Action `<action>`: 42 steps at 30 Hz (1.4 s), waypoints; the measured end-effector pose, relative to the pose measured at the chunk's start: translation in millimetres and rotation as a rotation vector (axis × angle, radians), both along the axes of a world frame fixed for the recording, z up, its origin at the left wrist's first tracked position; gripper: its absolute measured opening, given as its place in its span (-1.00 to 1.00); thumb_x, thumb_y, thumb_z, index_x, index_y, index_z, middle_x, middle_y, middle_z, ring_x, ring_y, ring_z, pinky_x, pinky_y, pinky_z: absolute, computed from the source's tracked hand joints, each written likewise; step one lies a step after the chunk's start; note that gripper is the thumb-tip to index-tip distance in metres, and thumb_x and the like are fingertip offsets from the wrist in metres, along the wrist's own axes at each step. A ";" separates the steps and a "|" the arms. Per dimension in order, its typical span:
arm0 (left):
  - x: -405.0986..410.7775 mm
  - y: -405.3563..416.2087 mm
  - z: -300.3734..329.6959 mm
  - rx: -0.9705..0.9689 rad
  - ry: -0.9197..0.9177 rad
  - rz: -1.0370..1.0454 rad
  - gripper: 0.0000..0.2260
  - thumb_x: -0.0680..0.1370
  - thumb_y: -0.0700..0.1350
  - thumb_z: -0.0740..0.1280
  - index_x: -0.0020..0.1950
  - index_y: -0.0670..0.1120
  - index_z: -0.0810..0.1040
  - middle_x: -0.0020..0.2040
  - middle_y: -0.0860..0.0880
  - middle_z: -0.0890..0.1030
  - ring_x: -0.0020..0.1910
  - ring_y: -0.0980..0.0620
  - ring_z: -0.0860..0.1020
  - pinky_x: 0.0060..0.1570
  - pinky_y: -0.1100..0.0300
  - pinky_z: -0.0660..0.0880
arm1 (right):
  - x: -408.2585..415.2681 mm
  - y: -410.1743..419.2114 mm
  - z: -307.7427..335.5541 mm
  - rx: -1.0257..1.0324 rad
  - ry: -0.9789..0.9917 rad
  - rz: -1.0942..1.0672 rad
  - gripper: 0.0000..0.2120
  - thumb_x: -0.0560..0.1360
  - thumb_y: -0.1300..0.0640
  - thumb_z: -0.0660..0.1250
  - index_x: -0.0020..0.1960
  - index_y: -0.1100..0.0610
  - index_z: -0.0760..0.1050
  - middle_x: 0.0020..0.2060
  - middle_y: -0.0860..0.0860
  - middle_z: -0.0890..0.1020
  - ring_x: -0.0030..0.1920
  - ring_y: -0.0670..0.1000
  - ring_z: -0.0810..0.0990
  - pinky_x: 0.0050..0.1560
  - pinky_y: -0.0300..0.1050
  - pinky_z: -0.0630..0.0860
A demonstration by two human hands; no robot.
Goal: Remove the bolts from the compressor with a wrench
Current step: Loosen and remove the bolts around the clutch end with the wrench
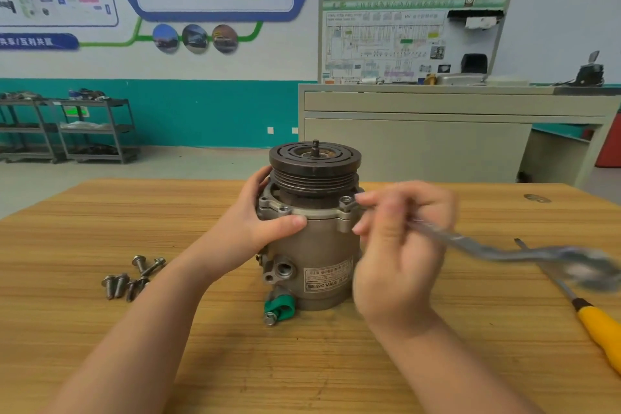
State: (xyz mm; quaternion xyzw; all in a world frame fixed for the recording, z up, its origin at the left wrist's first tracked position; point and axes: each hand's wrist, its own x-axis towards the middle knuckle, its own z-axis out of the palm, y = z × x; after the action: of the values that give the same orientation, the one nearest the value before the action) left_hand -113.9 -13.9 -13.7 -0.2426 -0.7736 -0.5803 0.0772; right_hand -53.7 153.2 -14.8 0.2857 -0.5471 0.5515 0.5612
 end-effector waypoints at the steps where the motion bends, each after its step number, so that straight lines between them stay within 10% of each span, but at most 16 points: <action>1: 0.0 -0.3 -0.3 -0.001 -0.004 -0.001 -0.14 0.29 0.10 0.52 0.49 0.15 0.15 0.22 0.32 0.42 0.04 0.51 0.49 -0.13 0.54 0.45 | -0.8 2.8 2.4 -0.195 -0.085 0.119 -0.89 0.66 0.09 0.07 -0.03 0.01 0.30 -0.26 0.08 0.55 -0.44 -0.03 0.48 -0.39 -0.22 0.41; 7: 0.0 -1.5 -1.1 0.007 -0.024 0.012 -0.21 0.32 0.12 0.56 0.39 0.25 0.15 0.15 0.40 0.42 0.01 0.55 0.47 -0.16 0.55 0.44 | -25.0 33.2 23.4 -0.590 -0.549 0.526 -0.85 0.69 0.13 0.08 -0.02 0.16 0.30 -0.42 0.02 0.63 -0.50 -0.03 0.53 -0.50 -0.20 0.47; 16: 1.5 -0.9 0.4 -0.005 -0.030 0.009 -0.22 0.21 0.25 0.52 0.30 0.36 0.16 0.07 0.51 0.44 0.03 0.56 0.46 -0.16 0.56 0.44 | -8.3 24.7 18.3 0.054 -0.007 0.076 -0.90 0.61 -0.11 0.20 0.02 -0.34 0.34 -0.24 -0.08 0.62 -0.42 -0.07 0.63 -0.40 -0.14 0.55; 25: 2.2 -0.4 0.9 -0.004 -0.013 -0.003 -0.13 0.20 0.24 0.53 0.40 0.26 0.15 0.20 0.33 0.43 0.08 0.49 0.48 -0.12 0.53 0.45 | -6.1 6.8 3.2 0.230 0.126 -0.107 -0.78 0.67 0.01 0.11 -0.04 0.13 0.38 -0.32 0.01 0.53 -0.41 -0.05 0.54 -0.40 -0.18 0.50; 34: 2.6 0.6 0.9 -0.006 -0.025 -0.002 -0.30 0.31 0.14 0.54 0.28 0.34 0.17 0.14 0.38 0.39 -0.01 0.58 0.45 -0.18 0.57 0.43 | -1.0 9.6 9.0 -0.416 -0.267 0.277 -0.81 0.62 0.01 0.03 -0.11 0.06 0.29 -0.41 0.01 0.57 -0.57 -0.01 0.46 -0.54 -0.24 0.41; 42: 2.5 -1.1 2.3 -0.007 -0.031 -0.009 -0.13 0.17 0.27 0.51 0.38 0.29 0.14 0.20 0.37 0.41 0.08 0.50 0.47 -0.10 0.52 0.46 | 2.5 11.4 17.8 -0.289 -0.108 0.186 -0.90 0.64 0.00 0.09 -0.04 -0.03 0.30 -0.28 0.01 0.61 -0.47 -0.02 0.59 -0.44 -0.13 0.53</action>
State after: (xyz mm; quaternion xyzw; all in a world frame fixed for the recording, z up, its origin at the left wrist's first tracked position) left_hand -111.3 -15.0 -11.4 -0.2372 -0.7755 -0.5818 0.0617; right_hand -51.3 164.5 3.0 0.2214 -0.4629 0.6884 0.5126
